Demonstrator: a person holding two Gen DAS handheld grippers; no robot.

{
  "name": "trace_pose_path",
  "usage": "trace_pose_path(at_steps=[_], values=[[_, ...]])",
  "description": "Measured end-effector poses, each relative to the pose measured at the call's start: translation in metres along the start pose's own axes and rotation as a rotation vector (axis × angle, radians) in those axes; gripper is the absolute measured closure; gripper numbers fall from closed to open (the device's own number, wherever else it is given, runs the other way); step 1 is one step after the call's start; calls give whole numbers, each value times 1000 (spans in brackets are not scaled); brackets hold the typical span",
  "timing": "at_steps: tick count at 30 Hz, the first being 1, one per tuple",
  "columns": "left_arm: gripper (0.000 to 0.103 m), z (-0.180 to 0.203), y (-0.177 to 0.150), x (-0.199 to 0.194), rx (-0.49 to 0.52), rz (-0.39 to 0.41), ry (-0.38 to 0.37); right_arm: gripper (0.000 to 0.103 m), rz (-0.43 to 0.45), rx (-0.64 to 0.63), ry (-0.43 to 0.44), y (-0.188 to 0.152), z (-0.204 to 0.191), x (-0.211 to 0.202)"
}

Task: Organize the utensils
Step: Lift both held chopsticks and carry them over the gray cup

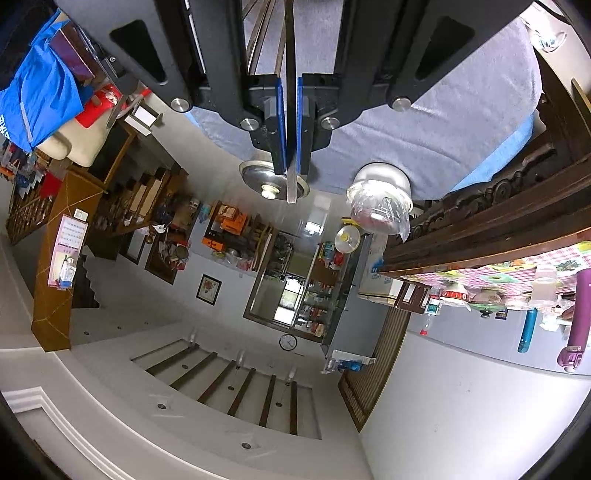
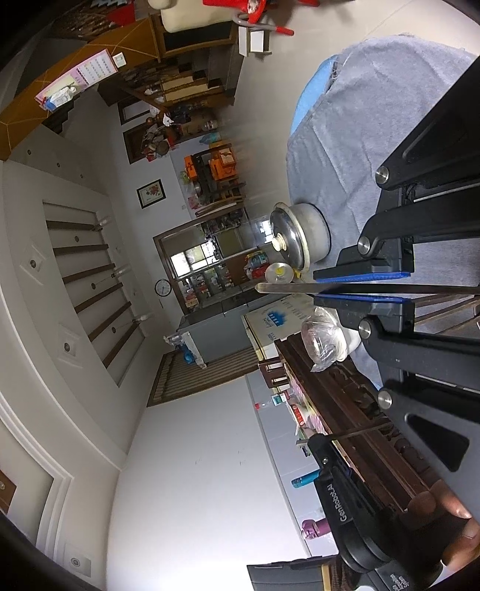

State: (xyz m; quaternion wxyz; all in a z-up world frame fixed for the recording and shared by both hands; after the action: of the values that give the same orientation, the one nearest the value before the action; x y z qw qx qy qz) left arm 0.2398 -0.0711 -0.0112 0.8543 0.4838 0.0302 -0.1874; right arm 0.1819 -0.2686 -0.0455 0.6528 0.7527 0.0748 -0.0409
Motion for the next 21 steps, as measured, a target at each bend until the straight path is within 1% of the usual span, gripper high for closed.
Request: trace_pose_path(at_steps=[10, 21], values=[[98, -3, -5, 6, -8, -12, 7, 96, -17, -9, 11, -8, -2, 4], [98, -15, -13, 9, -62, -34, 0, 96, -30, -14, 20, -12, -2, 5]])
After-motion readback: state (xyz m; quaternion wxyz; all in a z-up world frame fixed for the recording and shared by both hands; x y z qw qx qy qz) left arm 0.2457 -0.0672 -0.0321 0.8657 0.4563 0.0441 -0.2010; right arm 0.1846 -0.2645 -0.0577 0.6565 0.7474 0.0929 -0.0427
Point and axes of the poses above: each gripper's, at about its wrist camera, not at the fingertips, and x roughly the way its jaws point, z to its right, y to its top, the point moved 8 cm from there along x, roughly the way its jaws point, and after that the axes turned 14 degrees about -x, right-handed, at the moved point
